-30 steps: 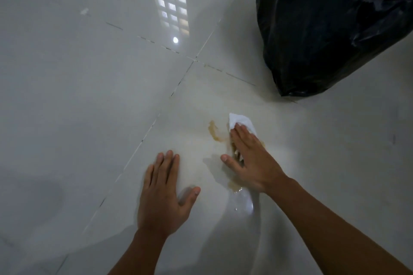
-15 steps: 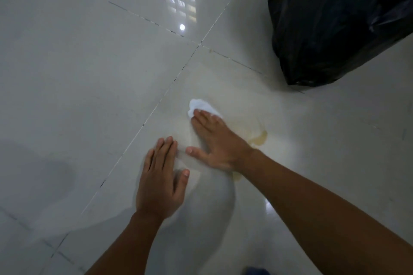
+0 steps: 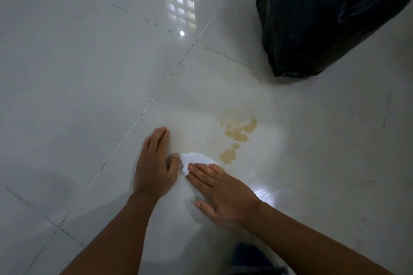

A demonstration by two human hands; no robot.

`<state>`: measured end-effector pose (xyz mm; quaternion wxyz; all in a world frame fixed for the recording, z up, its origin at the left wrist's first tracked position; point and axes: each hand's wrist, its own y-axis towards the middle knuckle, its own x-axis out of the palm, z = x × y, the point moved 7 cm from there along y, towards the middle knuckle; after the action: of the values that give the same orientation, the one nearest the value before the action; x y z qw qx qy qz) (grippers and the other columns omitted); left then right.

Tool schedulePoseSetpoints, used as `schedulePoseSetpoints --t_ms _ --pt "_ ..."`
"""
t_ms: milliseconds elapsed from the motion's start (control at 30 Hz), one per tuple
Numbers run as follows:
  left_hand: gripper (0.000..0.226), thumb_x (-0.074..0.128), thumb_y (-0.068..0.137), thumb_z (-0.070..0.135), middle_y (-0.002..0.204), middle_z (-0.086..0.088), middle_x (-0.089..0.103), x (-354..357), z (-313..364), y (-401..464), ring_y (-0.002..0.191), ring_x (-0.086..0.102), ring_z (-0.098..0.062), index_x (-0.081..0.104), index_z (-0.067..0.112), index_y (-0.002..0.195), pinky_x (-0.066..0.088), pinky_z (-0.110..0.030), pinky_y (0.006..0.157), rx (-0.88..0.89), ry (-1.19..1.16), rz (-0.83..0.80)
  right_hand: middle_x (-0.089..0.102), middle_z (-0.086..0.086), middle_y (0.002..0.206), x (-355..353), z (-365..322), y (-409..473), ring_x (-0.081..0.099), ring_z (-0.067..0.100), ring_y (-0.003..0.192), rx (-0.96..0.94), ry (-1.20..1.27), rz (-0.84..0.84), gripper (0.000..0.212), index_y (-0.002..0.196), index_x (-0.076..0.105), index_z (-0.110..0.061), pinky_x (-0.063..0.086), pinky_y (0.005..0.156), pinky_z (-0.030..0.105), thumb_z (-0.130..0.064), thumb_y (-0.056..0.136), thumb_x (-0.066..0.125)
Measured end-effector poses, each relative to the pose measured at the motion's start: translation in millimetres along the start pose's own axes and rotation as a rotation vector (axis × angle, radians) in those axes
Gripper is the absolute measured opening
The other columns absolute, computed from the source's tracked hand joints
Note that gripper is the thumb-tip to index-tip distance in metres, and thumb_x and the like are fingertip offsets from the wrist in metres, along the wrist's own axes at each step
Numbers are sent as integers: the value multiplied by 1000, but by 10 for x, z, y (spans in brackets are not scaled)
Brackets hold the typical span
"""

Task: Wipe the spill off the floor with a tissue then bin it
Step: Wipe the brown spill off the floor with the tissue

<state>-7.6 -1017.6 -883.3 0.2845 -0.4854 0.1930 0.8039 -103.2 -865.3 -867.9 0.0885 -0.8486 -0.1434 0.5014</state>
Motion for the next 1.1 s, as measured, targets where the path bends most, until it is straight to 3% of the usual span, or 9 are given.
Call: schedulePoseSetpoints --t_ms 67,200,333,433,567,733,800,967,1100 --pt "72 46 89 40 157 -14 42 2 39 -4 149 34 -28 41 1 150 24 -48 125 22 89 1 -1 -9 169 20 119 -278 -6 5 154 48 3 12 69 162 5 -25 -7 125 32 -55 105 28" --pt "77 45 87 46 158 -13 42 29 70 -10 152 34 -30 40 2 151 19 -53 126 27 218 -6 11 4 168 -98 644 -710 4 14 156 253 -101 131 77 160 17 -14 10 125 37 -63 102 26" --pt "78 46 87 46 158 -13 42 21 81 6 151 34 -30 40 2 150 21 -53 125 35 240 -3 -15 2 167 -402 1204 -713 -17 13 153 519 -14 200 93 161 -4 -14 -10 122 28 -75 91 11" --pt "77 48 86 45 156 -13 43 7 80 16 150 37 -30 42 2 149 25 -54 123 40 232 17 -22 3 167 -670 1490 -408 -23 12 152 615 180 280 98 159 -13 -13 -11 122 31 -74 90 19" --pt "77 49 86 46 156 -12 43 -3 66 30 150 36 -29 42 3 149 25 -54 123 37 228 13 -20 7 167 -877 1616 72 -20 16 153 594 210 259 96 159 -10 -11 -8 125 36 -66 97 37" --pt "77 50 85 47 155 -13 45 -20 76 25 148 38 -30 44 3 148 26 -54 122 36 240 28 3 14 169 -631 856 407 -2 23 156 217 61 145 110 160 12 -5 1 127 38 -85 85 13" --pt "78 49 84 47 155 -13 45 -16 71 27 148 38 -30 44 3 148 25 -54 122 31 235 28 6 10 169 -391 512 283 -3 21 156 128 52 104 102 160 14 -7 4 127 41 -80 89 21" --pt "76 49 85 46 154 -13 46 -9 69 18 148 39 -30 45 3 147 24 -53 123 36 220 53 -2 0 170 -130 423 -270 -9 11 155 164 -33 92 91 161 6 -15 6 127 38 -73 96 30" --pt "76 49 85 46 154 -12 46 -4 68 22 149 38 -29 45 3 147 23 -53 123 24 228 48 1 -5 168 -373 684 -426 -6 13 156 283 -56 200 92 161 13 -17 6 127 35 -76 93 31"
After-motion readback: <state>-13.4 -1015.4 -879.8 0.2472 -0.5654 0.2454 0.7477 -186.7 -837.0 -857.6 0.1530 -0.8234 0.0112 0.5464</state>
